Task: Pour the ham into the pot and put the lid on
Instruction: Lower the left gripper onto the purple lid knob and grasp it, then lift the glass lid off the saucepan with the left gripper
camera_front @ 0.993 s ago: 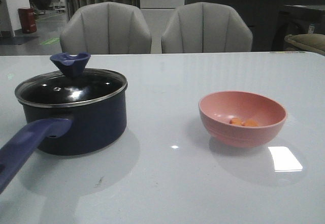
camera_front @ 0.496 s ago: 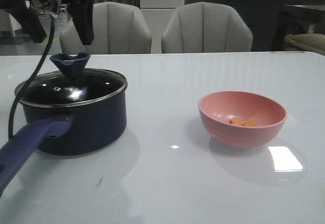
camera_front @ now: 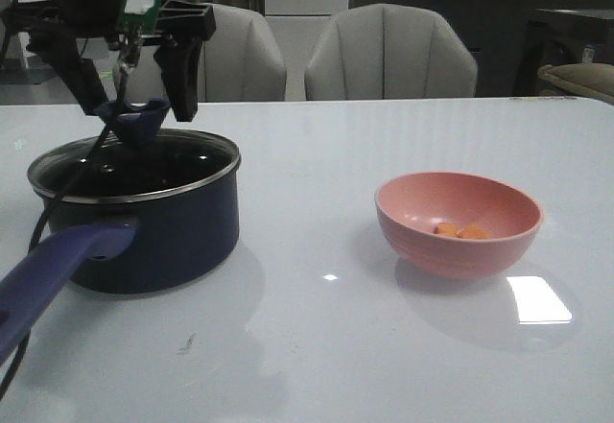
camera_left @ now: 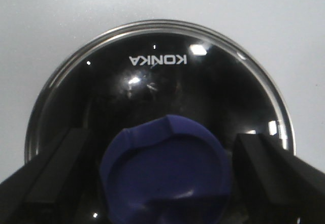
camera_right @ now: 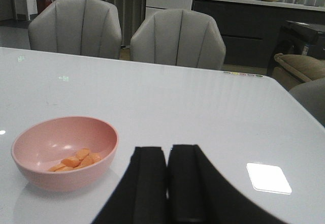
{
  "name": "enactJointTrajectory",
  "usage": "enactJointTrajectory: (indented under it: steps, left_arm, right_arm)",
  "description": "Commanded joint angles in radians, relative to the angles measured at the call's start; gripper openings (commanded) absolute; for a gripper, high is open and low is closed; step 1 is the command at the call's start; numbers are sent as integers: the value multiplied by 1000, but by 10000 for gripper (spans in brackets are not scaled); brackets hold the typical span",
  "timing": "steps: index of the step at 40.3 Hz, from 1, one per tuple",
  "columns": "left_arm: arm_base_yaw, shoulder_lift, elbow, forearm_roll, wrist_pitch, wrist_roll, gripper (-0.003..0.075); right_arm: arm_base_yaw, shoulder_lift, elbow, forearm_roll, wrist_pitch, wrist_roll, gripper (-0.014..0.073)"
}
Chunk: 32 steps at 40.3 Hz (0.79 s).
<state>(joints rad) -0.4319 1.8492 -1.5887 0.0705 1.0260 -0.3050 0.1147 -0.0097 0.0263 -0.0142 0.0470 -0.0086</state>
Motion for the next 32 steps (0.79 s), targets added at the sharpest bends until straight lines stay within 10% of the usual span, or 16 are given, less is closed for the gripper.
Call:
enactJointTrajectory:
  steps: [1,19,32]
  left_arm:
    - [-5,-35,-32,-5,-15,-13,585]
    - [-5,-32,-32,-16,6,-13,366]
    - [-5,-48,-94,-16,6,-13,351]
  right_arm:
    - [-5,-21,-4,-10,-84,-4,146]
    - [-5,-21,-4,-10,-84,-4,146]
    - [-5,-21,-4,-10,-84,-4,146]
